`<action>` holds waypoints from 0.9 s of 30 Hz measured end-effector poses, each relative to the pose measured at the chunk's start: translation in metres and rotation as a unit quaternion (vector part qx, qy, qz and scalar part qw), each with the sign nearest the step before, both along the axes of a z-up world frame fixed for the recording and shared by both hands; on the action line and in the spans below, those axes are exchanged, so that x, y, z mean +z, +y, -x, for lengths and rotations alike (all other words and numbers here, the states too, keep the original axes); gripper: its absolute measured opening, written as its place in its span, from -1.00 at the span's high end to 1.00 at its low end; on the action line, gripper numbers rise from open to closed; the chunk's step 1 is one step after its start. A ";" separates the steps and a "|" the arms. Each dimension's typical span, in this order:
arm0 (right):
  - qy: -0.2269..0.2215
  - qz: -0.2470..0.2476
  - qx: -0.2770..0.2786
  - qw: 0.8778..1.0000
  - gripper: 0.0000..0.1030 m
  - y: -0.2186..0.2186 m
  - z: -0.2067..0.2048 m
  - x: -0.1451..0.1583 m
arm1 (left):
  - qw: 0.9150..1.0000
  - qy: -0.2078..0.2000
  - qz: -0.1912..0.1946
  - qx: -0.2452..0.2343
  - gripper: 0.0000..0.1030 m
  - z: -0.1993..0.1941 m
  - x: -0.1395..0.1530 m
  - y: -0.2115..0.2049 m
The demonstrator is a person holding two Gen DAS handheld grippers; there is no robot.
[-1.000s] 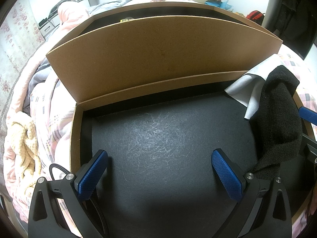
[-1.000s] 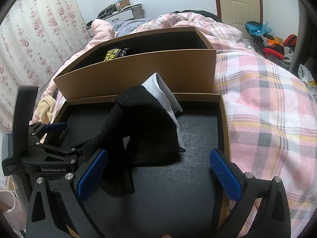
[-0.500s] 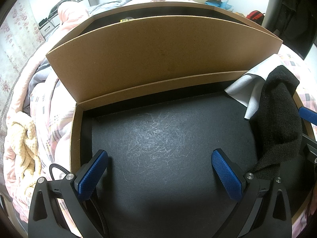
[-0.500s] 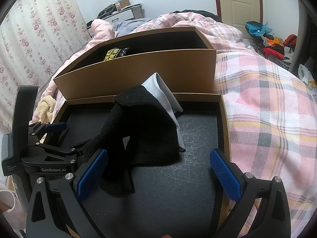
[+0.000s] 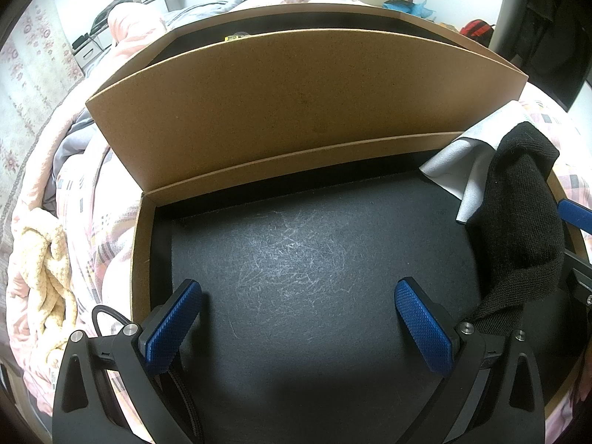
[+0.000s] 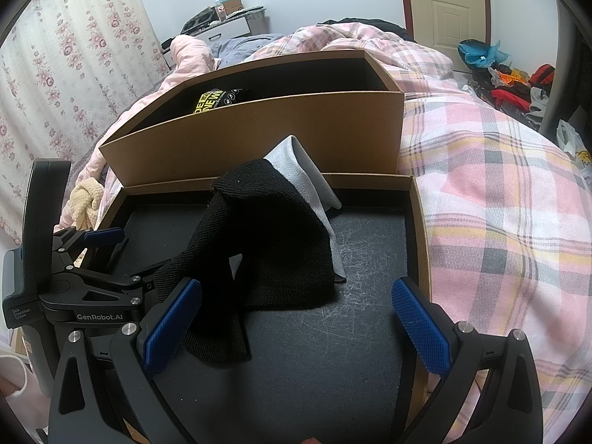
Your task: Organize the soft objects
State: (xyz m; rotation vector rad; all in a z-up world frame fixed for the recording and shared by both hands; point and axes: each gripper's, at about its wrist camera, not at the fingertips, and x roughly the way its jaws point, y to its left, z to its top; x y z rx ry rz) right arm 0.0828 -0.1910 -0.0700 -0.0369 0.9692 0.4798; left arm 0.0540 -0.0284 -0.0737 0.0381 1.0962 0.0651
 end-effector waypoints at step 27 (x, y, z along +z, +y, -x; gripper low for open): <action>0.000 0.001 0.000 1.000 -0.99 0.001 0.001 -0.001 | 1.000 0.000 0.000 0.000 -1.00 0.000 0.000 0.000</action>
